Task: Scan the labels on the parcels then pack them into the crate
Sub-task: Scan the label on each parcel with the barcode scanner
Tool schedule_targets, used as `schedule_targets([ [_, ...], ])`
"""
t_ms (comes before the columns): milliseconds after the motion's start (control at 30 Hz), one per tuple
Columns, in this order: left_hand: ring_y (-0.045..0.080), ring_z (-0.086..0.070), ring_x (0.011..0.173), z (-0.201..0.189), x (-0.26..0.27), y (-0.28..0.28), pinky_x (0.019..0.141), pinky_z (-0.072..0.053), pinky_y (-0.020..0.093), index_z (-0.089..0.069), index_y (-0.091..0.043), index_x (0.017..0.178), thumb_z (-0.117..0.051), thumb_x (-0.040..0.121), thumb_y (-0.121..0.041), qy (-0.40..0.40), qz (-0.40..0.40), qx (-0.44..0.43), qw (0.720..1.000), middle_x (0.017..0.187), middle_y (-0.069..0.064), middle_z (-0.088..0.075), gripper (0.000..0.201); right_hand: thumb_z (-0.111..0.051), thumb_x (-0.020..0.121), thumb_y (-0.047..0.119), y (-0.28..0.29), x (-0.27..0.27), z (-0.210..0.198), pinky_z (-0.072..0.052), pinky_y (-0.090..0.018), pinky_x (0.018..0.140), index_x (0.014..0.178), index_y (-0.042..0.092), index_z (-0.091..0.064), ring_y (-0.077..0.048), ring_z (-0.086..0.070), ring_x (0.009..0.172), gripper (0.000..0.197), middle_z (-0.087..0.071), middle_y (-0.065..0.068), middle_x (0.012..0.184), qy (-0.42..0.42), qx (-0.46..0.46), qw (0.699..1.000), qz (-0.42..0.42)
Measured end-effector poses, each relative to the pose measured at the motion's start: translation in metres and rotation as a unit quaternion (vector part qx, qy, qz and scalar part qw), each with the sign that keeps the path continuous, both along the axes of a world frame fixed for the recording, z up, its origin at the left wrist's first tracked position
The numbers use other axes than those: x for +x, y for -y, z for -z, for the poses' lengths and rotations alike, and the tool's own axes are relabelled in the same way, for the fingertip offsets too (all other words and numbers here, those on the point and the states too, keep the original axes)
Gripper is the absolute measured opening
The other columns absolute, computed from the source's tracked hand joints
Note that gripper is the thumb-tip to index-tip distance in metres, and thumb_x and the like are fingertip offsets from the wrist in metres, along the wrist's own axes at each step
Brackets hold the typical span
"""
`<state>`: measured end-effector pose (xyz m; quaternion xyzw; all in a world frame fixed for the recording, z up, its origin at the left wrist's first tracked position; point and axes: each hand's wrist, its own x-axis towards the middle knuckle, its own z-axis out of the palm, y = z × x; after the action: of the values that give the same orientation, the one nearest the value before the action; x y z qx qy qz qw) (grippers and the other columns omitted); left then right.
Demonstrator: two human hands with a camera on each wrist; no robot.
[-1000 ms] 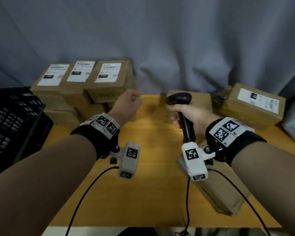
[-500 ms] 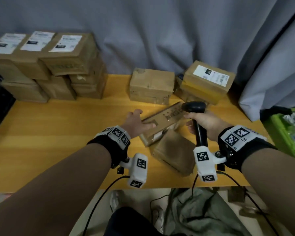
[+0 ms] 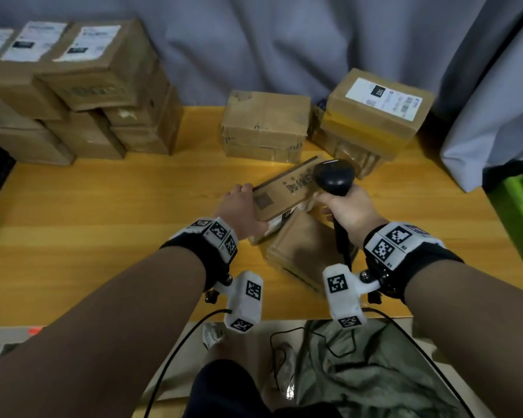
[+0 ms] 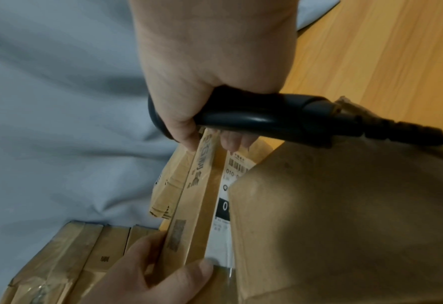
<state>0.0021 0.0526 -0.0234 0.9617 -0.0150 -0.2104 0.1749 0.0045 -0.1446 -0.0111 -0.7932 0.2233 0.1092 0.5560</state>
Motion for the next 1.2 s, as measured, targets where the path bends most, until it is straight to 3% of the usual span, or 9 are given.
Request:
schedule_targets([
  [167, 0.031, -0.042, 0.117, -0.015, 0.002, -0.021, 0.093, -0.045, 0.043, -0.033, -0.013, 0.137, -0.074, 0.07, -0.036, 0.033, -0.02, -0.02, 0.999, 0.129, 0.007, -0.042, 0.081, -0.067, 0.086, 0.01, 0.0, 0.006, -0.018, -0.049, -0.03, 0.061, 0.09, 0.01, -0.063, -0.018, -0.059, 0.061, 0.006, -0.062, -0.005, 0.072, 0.02, 0.059, 0.998, 0.024],
  [433, 0.019, -0.055, 0.096, -0.058, -0.004, -0.06, 0.08, -0.051, 0.034, -0.038, -0.009, 0.131, -0.08, 0.076, -0.028, 0.018, -0.215, -0.222, 0.951, 0.114, 0.003, -0.05, 0.073, -0.069, 0.084, 0.01, -0.023, 0.017, -0.077, -0.052, -0.029, 0.059, 0.089, 0.009, -0.063, -0.017, -0.061, 0.057, 0.008, -0.063, -0.004, 0.068, 0.108, 0.183, 0.977, 0.027],
  [533, 0.016, -0.06, 0.095, -0.073, -0.008, -0.071, 0.074, -0.056, 0.029, -0.042, -0.009, 0.124, -0.079, 0.078, -0.028, 0.002, -0.287, -0.334, 0.898, 0.115, 0.004, -0.055, 0.062, -0.073, 0.081, 0.015, -0.034, 0.017, -0.097, -0.052, -0.036, 0.074, 0.086, 0.016, -0.063, -0.015, -0.06, 0.067, 0.011, -0.06, 0.003, 0.068, 0.132, 0.206, 0.969, -0.016],
  [700, 0.022, -0.059, 0.111, -0.092, -0.018, -0.084, 0.076, -0.058, 0.031, -0.041, -0.008, 0.131, -0.071, 0.085, -0.02, -0.002, -0.332, -0.513, 0.792, 0.124, 0.012, -0.054, 0.057, -0.072, 0.082, 0.018, -0.061, 0.016, -0.116, -0.048, -0.034, 0.073, 0.088, 0.017, -0.063, -0.019, -0.059, 0.074, 0.011, -0.062, 0.002, 0.072, 0.107, 0.255, 0.956, -0.094],
  [767, 0.021, -0.058, 0.109, -0.095, -0.018, -0.09, 0.081, -0.056, 0.034, -0.04, -0.01, 0.133, -0.069, 0.087, -0.017, 0.005, -0.34, -0.54, 0.77, 0.12, 0.01, -0.055, 0.056, -0.072, 0.082, 0.016, -0.074, 0.014, -0.118, -0.048, -0.036, 0.074, 0.088, 0.015, -0.064, -0.019, -0.057, 0.071, 0.01, -0.061, 0.001, 0.068, 0.11, 0.266, 0.952, -0.109],
  [833, 0.02, -0.056, 0.114, -0.097, -0.015, -0.1, 0.086, -0.052, 0.036, -0.04, -0.014, 0.136, -0.072, 0.084, -0.023, -0.005, -0.328, -0.524, 0.786, 0.125, 0.007, -0.056, 0.061, -0.074, 0.08, 0.018, -0.087, 0.014, -0.119, -0.045, -0.033, 0.068, 0.086, 0.015, -0.064, -0.017, -0.053, 0.064, 0.012, -0.056, 0.002, 0.063, 0.121, 0.248, 0.954, -0.121],
  [967, 0.019, -0.052, 0.116, -0.104, -0.011, -0.122, 0.081, -0.039, 0.032, -0.05, -0.021, 0.131, -0.078, 0.068, -0.048, -0.019, -0.268, -0.377, 0.886, 0.126, -0.001, -0.058, 0.074, -0.075, 0.078, 0.022, -0.105, 0.019, -0.121, -0.041, -0.028, 0.061, 0.081, 0.019, -0.067, -0.012, -0.055, 0.061, 0.009, -0.06, 0.01, 0.055, 0.134, 0.217, 0.959, -0.125],
  [1133, 0.023, -0.059, 0.116, -0.119, 0.005, -0.145, 0.097, -0.047, 0.034, -0.058, -0.014, 0.122, -0.071, 0.085, -0.015, -0.042, -0.214, -0.408, 0.887, 0.123, 0.005, -0.065, 0.039, -0.076, 0.078, 0.019, -0.137, 0.03, -0.134, -0.05, -0.032, 0.071, 0.08, 0.021, -0.068, -0.018, -0.066, 0.078, 0.008, -0.069, 0.004, 0.073, 0.157, 0.215, 0.957, -0.115],
  [1200, 0.019, -0.062, 0.108, -0.124, 0.015, -0.153, 0.091, -0.052, 0.03, -0.058, -0.016, 0.116, -0.068, 0.087, -0.007, -0.045, -0.201, -0.44, 0.874, 0.116, 0.001, -0.066, 0.032, -0.075, 0.079, 0.017, -0.155, 0.036, -0.139, -0.053, -0.03, 0.068, 0.083, 0.02, -0.067, -0.017, -0.068, 0.077, 0.01, -0.071, 0.003, 0.076, 0.16, 0.225, 0.956, -0.099],
])
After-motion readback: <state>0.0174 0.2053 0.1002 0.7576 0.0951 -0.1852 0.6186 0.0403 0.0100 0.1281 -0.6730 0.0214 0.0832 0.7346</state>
